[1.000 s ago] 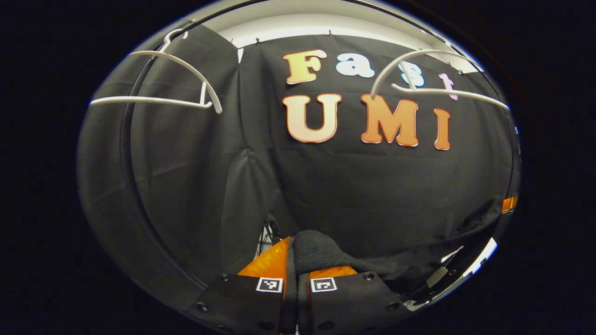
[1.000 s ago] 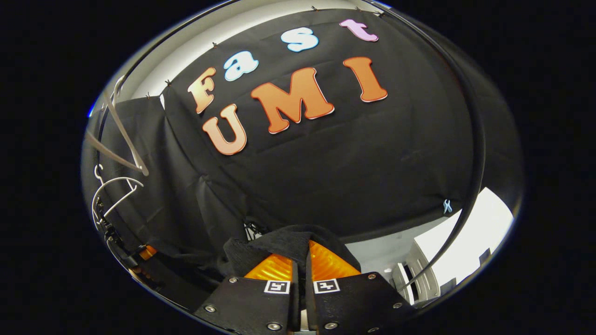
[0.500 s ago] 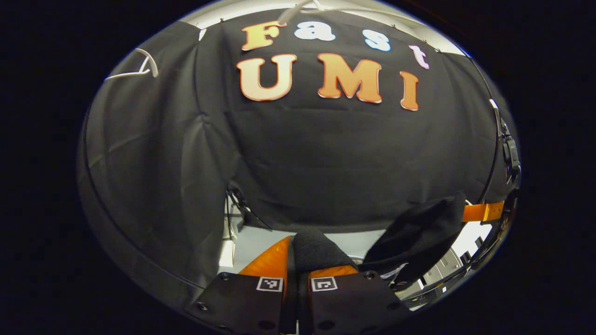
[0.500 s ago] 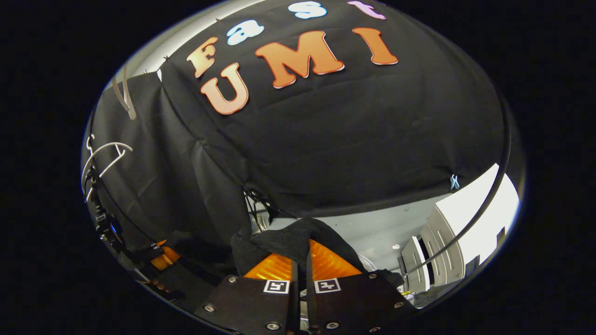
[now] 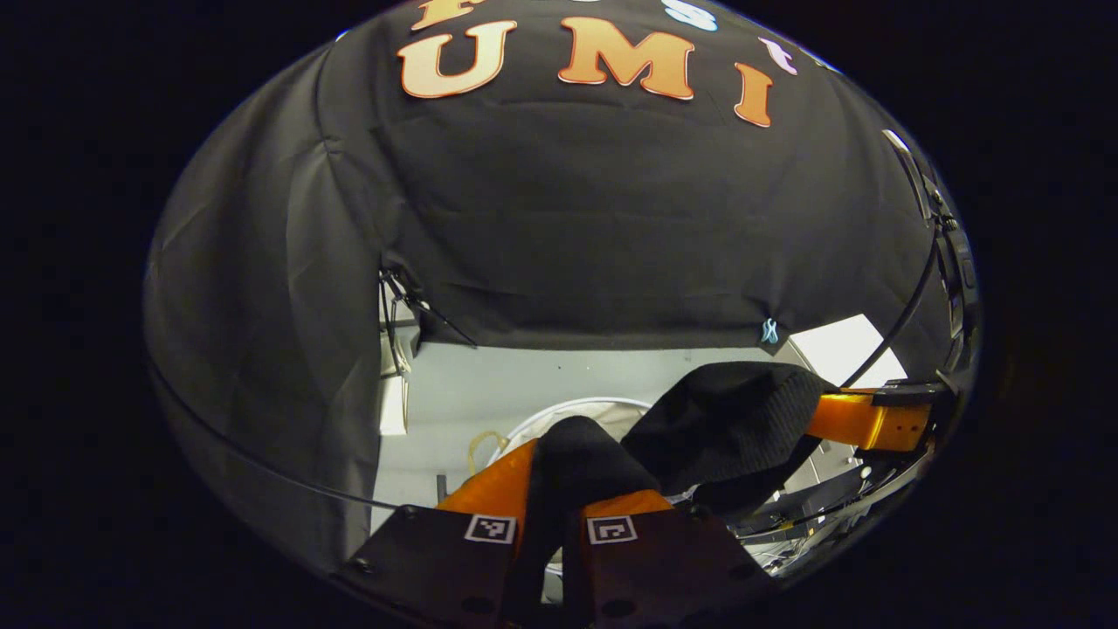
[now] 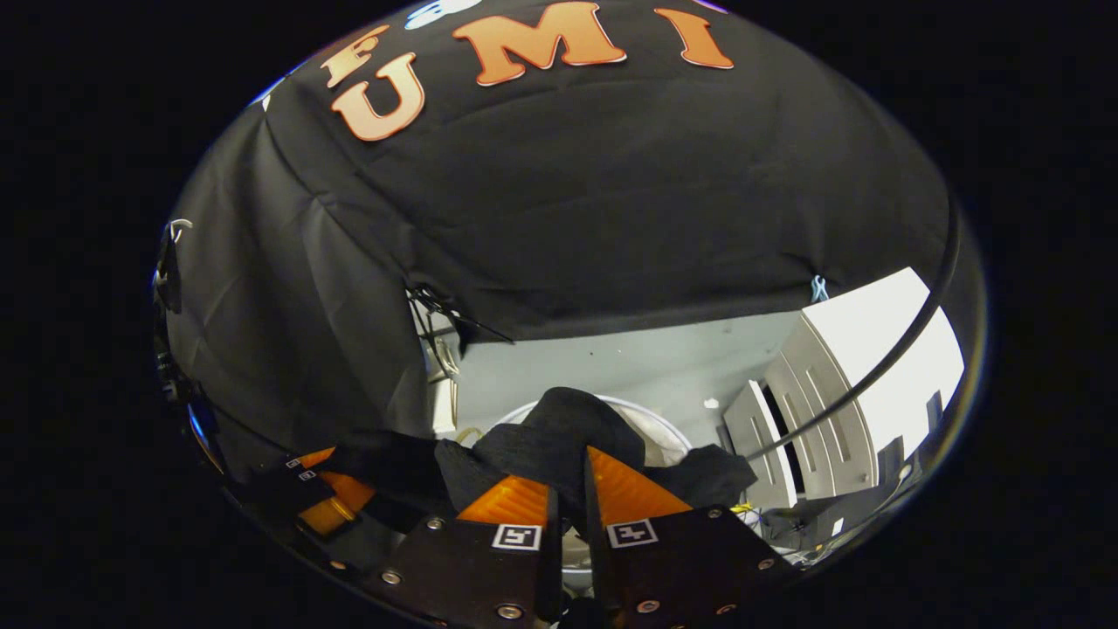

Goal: Grasp the clothes on the hanger with both hands and then place them into the laundry hamper below.

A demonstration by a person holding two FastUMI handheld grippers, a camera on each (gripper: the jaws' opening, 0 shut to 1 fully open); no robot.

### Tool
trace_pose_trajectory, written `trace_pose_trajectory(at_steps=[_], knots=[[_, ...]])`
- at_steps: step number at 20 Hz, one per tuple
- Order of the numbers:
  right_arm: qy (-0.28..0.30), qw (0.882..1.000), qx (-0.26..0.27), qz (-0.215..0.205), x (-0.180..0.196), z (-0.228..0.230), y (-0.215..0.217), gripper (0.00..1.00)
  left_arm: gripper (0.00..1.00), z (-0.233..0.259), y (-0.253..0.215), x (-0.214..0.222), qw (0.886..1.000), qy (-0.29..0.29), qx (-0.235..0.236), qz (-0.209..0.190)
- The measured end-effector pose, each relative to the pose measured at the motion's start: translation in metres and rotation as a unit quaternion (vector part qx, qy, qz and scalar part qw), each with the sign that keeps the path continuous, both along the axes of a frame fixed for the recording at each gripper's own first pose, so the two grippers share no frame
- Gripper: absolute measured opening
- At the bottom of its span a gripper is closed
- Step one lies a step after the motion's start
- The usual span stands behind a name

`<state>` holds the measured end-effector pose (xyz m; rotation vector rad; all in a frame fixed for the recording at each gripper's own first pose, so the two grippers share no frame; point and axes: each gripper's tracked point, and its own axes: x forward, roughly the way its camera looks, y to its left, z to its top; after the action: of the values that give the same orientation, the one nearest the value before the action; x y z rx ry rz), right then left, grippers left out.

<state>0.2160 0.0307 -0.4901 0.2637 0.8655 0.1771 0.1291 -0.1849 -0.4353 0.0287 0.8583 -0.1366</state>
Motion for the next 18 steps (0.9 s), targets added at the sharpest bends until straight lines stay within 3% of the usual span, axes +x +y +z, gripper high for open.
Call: trace_pose_trajectory(at_steps=[1, 2, 3, 4, 6, 8, 9, 11, 14, 16, 18], knots=[[0.004, 1.000, 0.001, 0.001, 0.000, -0.001, 0.000, 0.15, 0.18, -0.003, 0.000, -0.001, 1.000, 0.003, 0.004, 0.000], [0.004, 1.000, 0.007, 0.002, -0.001, 0.003, 0.001, 0.25, 0.21, -0.004, 0.002, -0.001, 1.000, 0.005, 0.008, 0.000], [0.002, 1.000, 0.007, 0.000, -0.002, 0.004, -0.001, 0.17, 0.22, -0.007, 0.002, -0.004, 1.000, 0.008, 0.005, -0.001], [-0.001, 1.000, 0.005, -0.001, -0.003, 0.007, -0.003, 0.32, 0.31, -0.008, 0.000, -0.007, 1.000, 0.012, 0.003, 0.000], [-0.005, 1.000, -0.002, 0.001, -0.003, 0.010, -0.007, 0.43, 0.50, -0.005, -0.004, -0.011, 1.000, 0.017, -0.004, 0.004], [-0.009, 1.000, -0.013, 0.002, -0.008, 0.013, -0.012, 0.55, 0.58, -0.004, -0.001, -0.009, 1.000, 0.013, -0.004, 0.006], [-0.010, 1.000, -0.019, 0.002, -0.011, 0.013, -0.013, 0.60, 0.54, -0.003, -0.003, -0.012, 1.000, 0.014, -0.007, 0.003], [-0.009, 1.000, -0.025, 0.002, -0.016, 0.012, -0.015, 0.68, 0.89, -0.003, -0.002, -0.014, 1.000, 0.013, -0.006, 0.003], [-0.012, 0.999, -0.035, 0.005, -0.026, 0.014, -0.012, 0.83, 0.92, 0.006, 0.007, -0.017, 1.000, 0.011, -0.003, 0.010], [-0.018, 0.999, -0.046, 0.012, -0.034, 0.018, -0.010, 0.88, 1.00, 0.013, 0.011, -0.020, 1.000, 0.002, 0.003, 0.015], [-0.027, 0.998, -0.056, 0.016, -0.041, 0.023, -0.005, 0.91, 1.00, 0.023, 0.019, -0.023, 1.000, -0.008, 0.007, 0.021]])
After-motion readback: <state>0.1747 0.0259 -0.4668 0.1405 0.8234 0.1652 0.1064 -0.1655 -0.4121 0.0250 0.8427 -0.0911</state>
